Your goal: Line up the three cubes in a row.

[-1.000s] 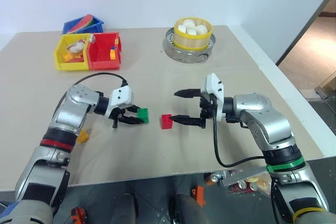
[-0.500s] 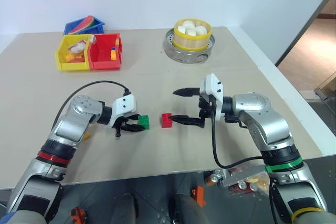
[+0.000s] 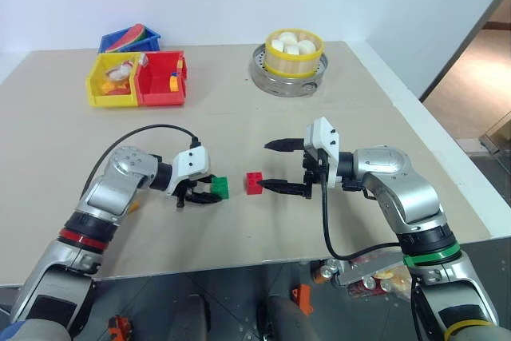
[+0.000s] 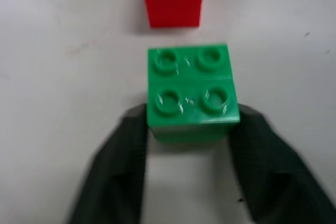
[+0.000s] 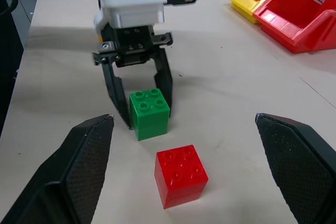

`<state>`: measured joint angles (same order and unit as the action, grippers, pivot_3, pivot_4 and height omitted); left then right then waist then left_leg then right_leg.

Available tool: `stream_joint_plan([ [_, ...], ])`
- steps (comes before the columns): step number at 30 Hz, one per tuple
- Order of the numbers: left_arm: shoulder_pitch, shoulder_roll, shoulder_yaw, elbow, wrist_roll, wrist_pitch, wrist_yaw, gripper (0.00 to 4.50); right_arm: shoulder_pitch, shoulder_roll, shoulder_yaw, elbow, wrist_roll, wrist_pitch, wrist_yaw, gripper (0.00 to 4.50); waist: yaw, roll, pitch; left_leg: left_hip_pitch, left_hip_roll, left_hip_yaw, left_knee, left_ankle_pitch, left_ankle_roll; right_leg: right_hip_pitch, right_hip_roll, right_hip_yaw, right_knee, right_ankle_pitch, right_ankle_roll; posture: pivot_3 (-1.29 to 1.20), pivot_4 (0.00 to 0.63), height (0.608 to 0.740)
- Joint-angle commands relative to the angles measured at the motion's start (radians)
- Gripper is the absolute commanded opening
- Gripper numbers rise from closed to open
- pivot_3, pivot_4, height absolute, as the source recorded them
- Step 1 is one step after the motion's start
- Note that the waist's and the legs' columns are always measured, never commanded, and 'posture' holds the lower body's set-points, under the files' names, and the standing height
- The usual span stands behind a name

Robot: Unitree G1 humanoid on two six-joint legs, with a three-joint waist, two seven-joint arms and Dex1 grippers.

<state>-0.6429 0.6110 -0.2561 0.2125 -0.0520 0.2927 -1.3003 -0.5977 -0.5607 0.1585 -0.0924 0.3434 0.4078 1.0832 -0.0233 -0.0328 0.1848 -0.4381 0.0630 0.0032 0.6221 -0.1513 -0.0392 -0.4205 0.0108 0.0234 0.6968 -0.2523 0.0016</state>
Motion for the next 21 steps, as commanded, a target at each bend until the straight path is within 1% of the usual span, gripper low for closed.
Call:
stream_joint_plan([
  [1,-0.055,0.016,0.018,-0.006,-0.020,-0.011,-0.016,4.10,-0.008,-0.007,-0.017,-0.031,0.006,-0.009,-0.004,4.50,0.000,0.000,0.000,0.000,0.000,0.000,0.000,0.000,0.000,0.000,0.000,0.000,0.000,0.000,0.000,0.00,0.150,0.740],
  [2,-0.063,0.022,0.022,-0.012,-0.021,-0.016,-0.020,4.40,-0.007,-0.007,-0.018,-0.031,0.006,-0.009,-0.004,4.50,0.000,0.000,0.000,0.000,0.000,0.000,0.000,0.000,0.000,0.000,0.000,0.000,0.000,0.000,0.000,0.00,0.150,0.740],
  [3,-0.070,0.034,0.030,-0.028,-0.028,-0.008,-0.028,4.46,-0.007,-0.008,-0.018,-0.031,0.006,-0.009,-0.004,4.50,0.000,0.000,0.000,-0.001,0.000,0.000,0.000,0.000,0.000,-0.001,0.000,0.000,0.000,0.000,0.000,0.00,0.150,0.740],
  [5,-0.078,0.063,0.049,-0.074,-0.055,0.030,-0.049,4.46,-0.007,-0.009,-0.018,-0.031,0.006,-0.009,-0.003,4.50,-0.001,0.000,0.000,-0.001,0.000,0.000,-0.001,0.000,0.000,-0.001,0.000,0.000,0.000,0.000,0.000,0.00,0.150,0.740],
  [9,-0.083,0.129,0.106,-0.187,-0.155,0.163,-0.087,4.46,-0.009,-0.011,-0.019,-0.028,0.008,-0.009,-0.001,4.50,-0.002,0.000,0.000,-0.001,0.001,0.000,-0.001,0.000,0.000,-0.002,0.001,0.001,0.000,0.000,0.000,0.00,0.150,0.740],
  [14,-0.082,0.199,0.215,-0.334,-0.270,0.378,-0.023,4.46,-0.012,-0.017,-0.021,-0.015,0.007,-0.016,0.011,4.50,-0.002,0.000,0.000,-0.001,0.000,0.000,-0.001,0.000,0.000,-0.001,0.001,0.001,0.000,-0.001,0.000,0.00,0.150,0.740],
  [16,-0.038,0.196,0.309,-0.399,-0.320,0.463,0.068,4.46,-0.016,-0.017,-0.019,-0.005,0.006,-0.023,0.018,4.50,-0.002,0.000,0.000,0.000,0.000,0.000,-0.001,0.000,0.000,-0.001,0.000,0.001,0.000,-0.001,0.000,0.00,0.150,0.740],
  [18,0.068,0.178,0.424,-0.480,-0.338,0.473,0.169,4.46,-0.021,-0.013,-0.016,0.006,0.005,-0.029,0.024,4.50,-0.006,0.000,0.000,0.000,0.001,0.000,-0.002,0.000,0.000,-0.001,0.001,0.001,0.000,-0.001,0.000,0.00,0.150,0.740],
  [21,0.212,0.165,0.544,-0.551,-0.350,0.460,0.263,4.46,-0.022,-0.009,-0.010,0.019,0.004,-0.040,0.035,4.50,-0.015,0.000,0.000,0.002,0.001,0.002,-0.003,0.000,0.000,-0.001,0.001,0.003,0.000,-0.001,-0.001,0.00,0.150,0.740],
])
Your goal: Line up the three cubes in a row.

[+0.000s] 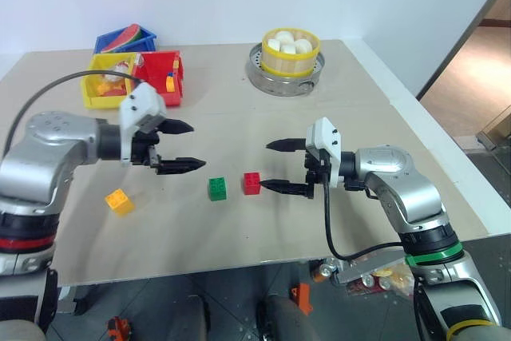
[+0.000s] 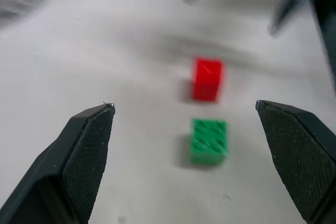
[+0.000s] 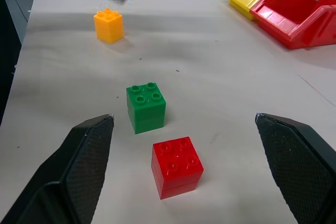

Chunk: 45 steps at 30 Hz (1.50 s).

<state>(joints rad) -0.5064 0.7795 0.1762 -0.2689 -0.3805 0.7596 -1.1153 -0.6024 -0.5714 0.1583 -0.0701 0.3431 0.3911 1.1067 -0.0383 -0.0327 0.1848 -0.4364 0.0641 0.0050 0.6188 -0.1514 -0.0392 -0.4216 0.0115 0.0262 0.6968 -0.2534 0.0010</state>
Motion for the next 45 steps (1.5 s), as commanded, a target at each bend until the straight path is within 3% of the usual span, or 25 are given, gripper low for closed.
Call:
stream_joint_plan([
  [1,0.117,-0.004,0.141,-0.082,-0.026,-0.019,0.092,4.46,-0.018,0.002,-0.007,0.000,0.004,-0.027,0.015,4.50,-0.001,0.000,0.000,-0.001,0.000,-0.001,0.000,0.000,0.000,0.000,0.000,-0.001,0.000,0.000,0.000,0.00,0.150,0.740],
  [7,0.406,-0.013,0.361,-0.034,-0.038,-0.263,0.067,4.46,-0.033,0.018,0.020,0.038,-0.007,-0.048,0.048,4.50,-0.005,0.000,0.000,0.000,0.001,-0.001,0.000,0.000,0.000,0.000,0.000,-0.001,0.000,0.000,-0.001,0.00,0.150,0.740],
  [18,0.648,-0.026,0.389,-0.045,-0.071,-0.344,0.094,4.46,-0.049,0.005,0.027,0.078,-0.024,-0.071,0.093,4.50,0.002,-0.001,0.000,0.000,0.000,0.006,0.000,0.000,-0.001,-0.002,-0.003,0.003,0.000,-0.002,-0.005,0.00,0.150,0.740],
  [30,0.627,0.015,0.313,0.057,-0.043,-0.368,0.111,4.46,-0.057,0.003,0.026,0.096,-0.033,-0.080,0.107,4.50,0.002,-0.001,0.000,0.000,0.001,0.008,-0.001,0.000,-0.001,-0.003,-0.002,0.004,0.000,-0.003,-0.005,0.00,0.150,0.740],
  [38,0.592,0.044,0.225,0.160,0.000,-0.400,0.093,4.46,-0.030,-0.010,-0.017,-0.027,0.108,0.055,0.145,4.50,0.002,-0.001,0.000,0.000,0.002,0.009,-0.002,-0.001,-0.002,-0.004,-0.002,0.005,0.000,-0.003,-0.005,0.00,0.150,0.740],
  [45,0.515,0.059,0.137,0.242,0.023,-0.390,0.079,4.46,-0.026,-0.036,-0.017,-0.026,0.076,0.028,0.106,4.50,0.003,-0.001,0.000,0.000,0.002,0.011,-0.002,-0.001,-0.002,-0.005,-0.003,0.005,0.000,-0.003,-0.006,0.00,0.150,0.740],
])
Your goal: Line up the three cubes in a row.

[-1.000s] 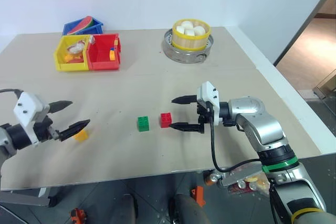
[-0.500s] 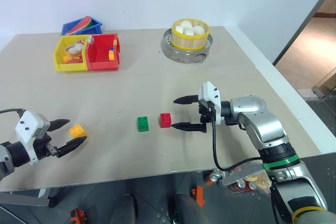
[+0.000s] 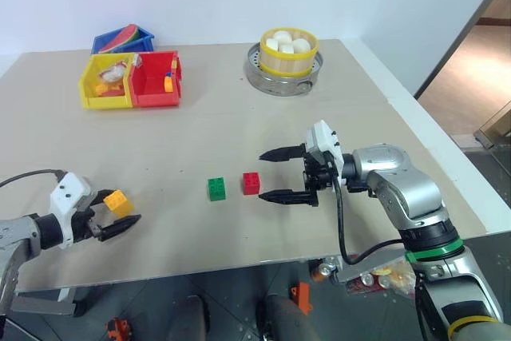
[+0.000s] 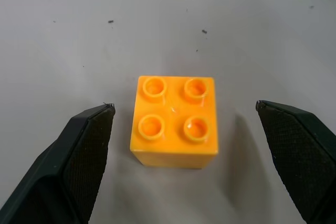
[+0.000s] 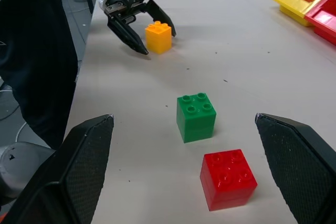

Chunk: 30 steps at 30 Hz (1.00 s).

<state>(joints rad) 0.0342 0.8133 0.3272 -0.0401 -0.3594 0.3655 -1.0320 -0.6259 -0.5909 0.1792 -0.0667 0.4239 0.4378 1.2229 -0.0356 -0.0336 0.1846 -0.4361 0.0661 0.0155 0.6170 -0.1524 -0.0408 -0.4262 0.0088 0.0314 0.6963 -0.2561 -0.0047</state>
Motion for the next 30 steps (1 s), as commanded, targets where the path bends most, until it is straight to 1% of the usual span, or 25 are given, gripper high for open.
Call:
stream_joint_plan([
  [1,-0.030,0.027,-0.022,0.019,0.004,0.010,-0.005,3.94,-0.002,-0.020,-0.037,-0.030,-0.006,-0.020,-0.013,4.50,0.000,0.000,0.000,0.000,0.000,0.000,0.000,0.000,0.000,0.000,0.000,0.000,0.000,0.000,0.000,0.00,0.150,0.740],
  [2,-0.032,0.028,-0.027,0.023,0.005,0.015,-0.005,3.68,-0.003,-0.022,-0.037,-0.030,-0.006,-0.021,-0.016,4.50,0.000,0.000,0.000,0.000,0.000,0.000,0.000,0.000,0.000,0.000,0.000,0.000,0.000,0.000,0.000,0.00,0.150,0.740],
  [4,-0.043,0.024,-0.035,0.034,0.011,0.011,0.005,3.02,-0.002,-0.024,-0.035,-0.031,-0.007,-0.022,-0.020,4.50,0.000,0.000,0.000,0.000,0.000,0.000,0.000,0.000,0.000,0.000,0.000,0.000,0.000,0.000,0.000,0.00,0.150,0.740],
  [8,-0.039,0.032,-0.050,0.033,0.010,0.016,0.000,1.59,-0.001,-0.027,-0.032,-0.037,-0.007,-0.022,-0.027,4.50,0.001,0.000,0.000,0.000,0.000,0.000,-0.001,0.000,0.000,0.000,0.001,0.000,0.000,0.000,0.000,0.00,0.150,0.740],
  [9,-0.035,0.036,-0.053,0.029,0.009,0.020,-0.002,1.36,-0.001,-0.027,-0.031,-0.037,-0.007,-0.022,-0.029,4.50,0.001,0.000,0.000,0.000,0.000,0.000,-0.001,0.000,0.000,0.000,0.000,0.000,0.000,0.000,0.001,0.00,0.150,0.740],
  [11,-0.018,0.044,-0.046,0.009,-0.016,0.044,-0.017,1.38,-0.002,-0.028,-0.030,-0.037,-0.012,-0.027,-0.034,4.50,0.000,0.000,0.000,0.000,0.000,0.001,0.000,-0.001,-0.001,0.000,0.000,0.001,0.000,0.000,0.001,0.00,0.150,0.740],
  [14,-0.016,0.048,-0.041,-0.003,-0.012,0.030,-0.005,1.38,-0.008,-0.027,-0.031,-0.033,-0.014,-0.028,-0.037,4.50,0.000,0.000,0.000,0.001,0.000,0.003,0.000,-0.002,-0.002,-0.001,0.000,0.002,0.000,0.000,0.002,0.00,0.150,0.740],
  [17,-0.073,0.048,-0.069,-0.025,-0.028,-0.008,-0.045,1.38,-0.019,-0.026,-0.028,-0.019,-0.027,-0.045,-0.035,4.50,0.000,0.000,0.000,0.001,0.000,0.003,0.000,-0.002,-0.002,0.000,0.000,0.003,0.000,-0.001,0.003,0.00,0.150,0.740],
  [22,-0.260,0.021,-0.258,-0.054,-0.002,-0.007,-0.127,1.38,-0.042,-0.012,-0.018,0.018,-0.040,-0.061,-0.033,4.50,0.015,0.000,0.000,-0.001,0.000,0.002,0.001,-0.002,-0.002,0.000,0.001,0.002,0.000,0.000,0.003,0.00,0.150,0.740],
  [24,-0.324,0.015,-0.322,-0.040,0.018,-0.009,-0.155,1.38,-0.049,-0.006,-0.016,0.028,-0.044,-0.065,-0.035,4.50,0.014,0.000,0.000,-0.001,0.000,0.004,0.002,-0.002,-0.002,0.000,0.001,0.004,0.000,0.000,0.004,0.00,0.150,0.740],
  [26,-0.392,0.006,-0.381,0.004,0.041,-0.014,-0.183,1.38,-0.053,-0.001,-0.014,0.038,-0.050,-0.072,-0.039,4.50,0.012,0.000,0.000,-0.001,0.000,0.005,0.001,-0.002,-0.002,0.000,0.002,0.006,0.000,0.002,0.008,0.00,0.150,0.740],
  [30,-0.466,-0.004,-0.445,0.087,0.084,-0.042,-0.221,1.38,-0.047,0.002,-0.016,0.037,-0.061,-0.080,-0.046,4.50,0.006,0.000,0.000,0.000,0.000,0.006,0.001,-0.003,0.000,-0.002,0.004,0.008,0.000,0.002,0.008,0.00,0.150,0.740],
])
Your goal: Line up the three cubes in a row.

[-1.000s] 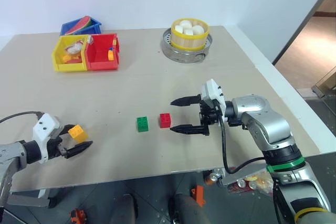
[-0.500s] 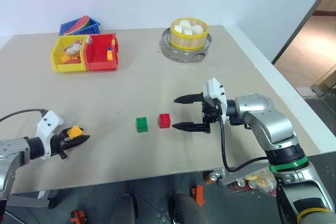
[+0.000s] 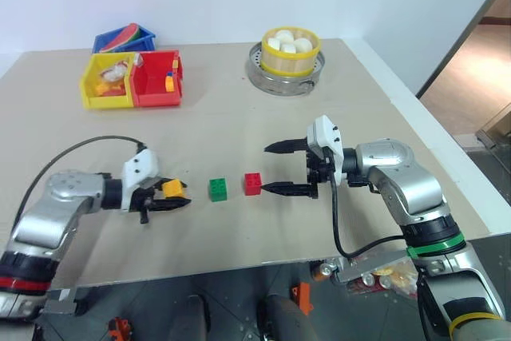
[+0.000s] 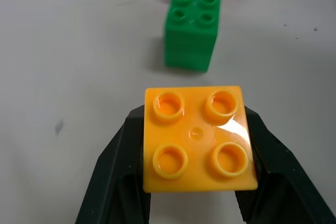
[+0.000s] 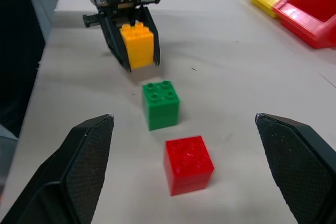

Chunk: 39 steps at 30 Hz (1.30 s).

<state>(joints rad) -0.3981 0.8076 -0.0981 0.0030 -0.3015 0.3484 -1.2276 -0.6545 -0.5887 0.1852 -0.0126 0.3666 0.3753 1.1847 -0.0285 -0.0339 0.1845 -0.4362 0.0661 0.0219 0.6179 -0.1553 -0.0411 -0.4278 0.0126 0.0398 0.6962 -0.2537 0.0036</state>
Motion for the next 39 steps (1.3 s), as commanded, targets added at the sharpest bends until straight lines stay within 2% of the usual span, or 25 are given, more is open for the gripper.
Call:
stream_joint_plan([
  [1,-0.041,-0.002,-0.023,0.054,0.026,-0.024,-0.028,1.38,-0.014,-0.001,-0.023,-0.022,-0.005,-0.017,-0.012,4.50,-0.002,0.000,0.000,0.000,0.000,0.000,0.000,0.000,0.000,0.000,0.000,0.000,0.000,0.000,0.000,0.00,0.150,0.740],
  [13,-0.048,0.031,-0.013,0.100,0.039,-0.062,-0.071,1.38,0.028,-0.026,-0.041,-0.067,0.001,-0.004,-0.042,4.50,-0.003,0.000,0.000,-0.001,0.000,0.001,0.001,0.000,0.001,-0.001,0.000,0.001,0.000,0.000,0.001,0.00,0.150,0.740],
  [21,-0.084,-0.004,-0.058,0.184,0.104,-0.123,-0.068,1.38,0.024,-0.031,-0.036,-0.064,-0.003,-0.009,-0.039,4.50,-0.002,0.000,0.000,-0.001,0.000,0.002,0.001,0.000,0.001,-0.001,-0.001,0.002,0.000,0.000,0.001,0.00,0.150,0.740],
  [25,-0.084,-0.015,-0.055,0.193,0.093,-0.124,-0.088,1.38,0.031,-0.034,-0.037,-0.069,-0.002,-0.008,-0.038,4.50,-0.001,0.000,0.000,0.000,0.000,0.002,0.002,0.000,0.001,0.000,0.000,0.002,0.000,0.001,0.002,0.00,0.150,0.740],
  [27,-0.080,-0.017,-0.056,0.181,0.084,-0.104,-0.095,2.42,0.032,-0.034,-0.035,-0.070,-0.002,-0.007,-0.038,4.50,-0.002,0.000,0.000,0.000,0.000,0.002,0.002,0.000,0.001,0.000,-0.001,0.003,0.000,0.001,0.002,0.00,0.150,0.740],
  [28,-0.078,-0.018,-0.056,0.176,0.083,-0.096,-0.095,2.61,0.033,-0.033,-0.034,-0.071,-0.001,-0.007,-0.038,4.50,-0.002,0.000,0.000,0.000,0.000,0.003,0.003,0.000,0.001,0.000,-0.001,0.003,0.000,0.001,0.003,0.00,0.150,0.740],
  [33,-0.068,-0.020,-0.050,0.156,0.083,-0.087,-0.092,4.35,0.023,-0.027,-0.026,-0.059,-0.003,-0.012,-0.032,4.50,0.004,0.000,0.000,0.000,-0.001,0.003,0.004,0.000,0.001,0.001,-0.001,0.004,0.000,0.002,0.003,0.00,0.150,0.740],
  [34,-0.065,-0.021,-0.047,0.149,0.083,-0.086,-0.090,4.48,0.021,-0.025,-0.024,-0.056,-0.004,-0.014,-0.031,4.50,0.005,0.000,0.000,0.000,-0.001,0.003,0.004,0.001,0.002,0.001,-0.001,0.004,0.000,0.002,0.003,0.00,0.150,0.740],
  [39,-0.064,0.009,-0.009,0.073,0.051,-0.056,-0.087,4.48,0.013,-0.020,-0.021,-0.049,-0.005,-0.019,-0.025,4.50,0.005,0.000,0.000,0.000,-0.001,0.004,0.005,0.002,0.004,0.001,-0.001,0.006,0.000,0.001,0.000,0.00,0.150,0.740],
])
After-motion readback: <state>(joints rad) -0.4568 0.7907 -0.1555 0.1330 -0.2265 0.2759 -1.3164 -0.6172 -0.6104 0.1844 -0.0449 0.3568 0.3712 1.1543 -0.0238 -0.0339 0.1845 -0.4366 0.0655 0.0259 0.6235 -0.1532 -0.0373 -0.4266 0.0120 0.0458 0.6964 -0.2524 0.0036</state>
